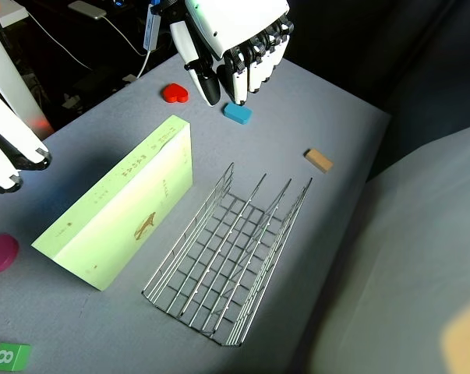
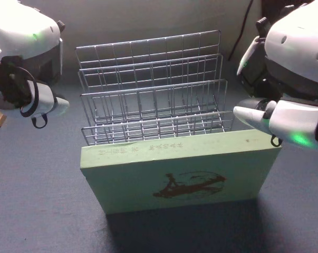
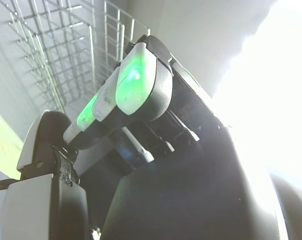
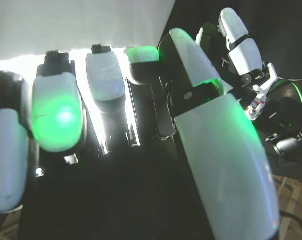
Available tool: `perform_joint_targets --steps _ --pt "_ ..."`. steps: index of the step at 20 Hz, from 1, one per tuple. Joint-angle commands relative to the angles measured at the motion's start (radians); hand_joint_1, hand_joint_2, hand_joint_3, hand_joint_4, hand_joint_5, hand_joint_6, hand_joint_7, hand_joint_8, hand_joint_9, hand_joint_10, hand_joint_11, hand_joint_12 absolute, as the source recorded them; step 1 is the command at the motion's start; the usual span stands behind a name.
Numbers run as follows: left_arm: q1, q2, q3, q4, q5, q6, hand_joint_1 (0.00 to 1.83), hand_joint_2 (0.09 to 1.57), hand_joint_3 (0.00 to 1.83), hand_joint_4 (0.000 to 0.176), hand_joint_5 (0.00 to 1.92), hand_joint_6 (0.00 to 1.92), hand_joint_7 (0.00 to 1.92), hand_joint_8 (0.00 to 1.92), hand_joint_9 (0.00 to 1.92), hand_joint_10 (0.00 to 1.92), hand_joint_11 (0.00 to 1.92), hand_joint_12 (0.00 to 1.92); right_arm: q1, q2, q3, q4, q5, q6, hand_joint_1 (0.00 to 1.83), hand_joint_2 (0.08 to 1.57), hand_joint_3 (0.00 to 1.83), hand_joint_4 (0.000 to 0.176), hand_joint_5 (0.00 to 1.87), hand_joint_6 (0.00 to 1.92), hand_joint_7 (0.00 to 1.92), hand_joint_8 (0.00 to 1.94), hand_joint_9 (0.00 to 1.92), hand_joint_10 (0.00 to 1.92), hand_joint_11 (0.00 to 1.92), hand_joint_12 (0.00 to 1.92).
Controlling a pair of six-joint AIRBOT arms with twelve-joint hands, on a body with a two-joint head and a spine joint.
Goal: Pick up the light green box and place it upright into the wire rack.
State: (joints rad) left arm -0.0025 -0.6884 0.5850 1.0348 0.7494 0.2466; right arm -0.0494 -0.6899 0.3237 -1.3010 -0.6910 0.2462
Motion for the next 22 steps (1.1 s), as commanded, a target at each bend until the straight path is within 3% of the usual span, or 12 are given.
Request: perform_joint_targets --steps 1,2,7,11,17,22 --pt "-0.014 0.0 -0.003 0.068 -0.026 0.009 0.08 1.1 0.14 0.052 0.26 0.09 0.21 0.05 0.18 0.09 0.0 0.6 0.007 -0.002 -0.002 -0.063 0.011 -0.002 0.04 0.95 0.17 0.083 0.11 0.05 0.13 0.04 0.07 0.04 0.0 0.58" --pt "-0.015 0.0 -0.003 0.068 -0.026 0.009 0.07 1.17 0.01 0.053 0.3 0.01 0.23 0.0 0.22 0.02 0.0 0.64 0.007 -0.004 -0.002 -0.063 0.011 -0.002 0.04 1.02 0.02 0.084 0.13 0.0 0.15 0.0 0.08 0.0 0.0 0.56" --pt "-0.019 0.0 -0.003 0.068 -0.026 0.01 0.07 1.17 0.0 0.054 0.28 0.0 0.2 0.0 0.21 0.0 0.0 0.59 0.013 -0.049 0.005 -0.064 -0.01 0.007 0.07 1.03 0.01 0.084 0.14 0.0 0.14 0.0 0.08 0.0 0.0 0.6" --pt "-0.028 0.0 0.017 0.068 -0.037 0.045 0.07 1.17 0.0 0.054 0.28 0.0 0.21 0.0 0.21 0.0 0.0 0.56 -0.005 -0.157 0.064 -0.064 -0.041 0.02 0.11 1.03 0.0 0.084 0.14 0.0 0.15 0.0 0.09 0.0 0.0 0.6" --pt "-0.035 0.011 0.063 0.068 -0.042 0.162 0.07 1.17 0.0 0.054 0.29 0.0 0.22 0.0 0.22 0.0 0.0 0.56 -0.072 -0.305 0.154 -0.062 -0.061 0.064 0.57 0.95 0.0 0.075 0.12 0.0 0.12 0.0 0.06 0.0 0.0 0.54" --pt "-0.035 0.033 0.089 0.067 -0.041 0.218 0.07 1.17 0.0 0.053 0.3 0.01 0.23 0.0 0.22 0.0 0.0 0.55 -0.055 -0.39 0.189 0.014 -0.097 0.068 0.73 0.94 0.0 0.076 0.1 0.0 0.09 0.0 0.03 0.0 0.0 0.5"
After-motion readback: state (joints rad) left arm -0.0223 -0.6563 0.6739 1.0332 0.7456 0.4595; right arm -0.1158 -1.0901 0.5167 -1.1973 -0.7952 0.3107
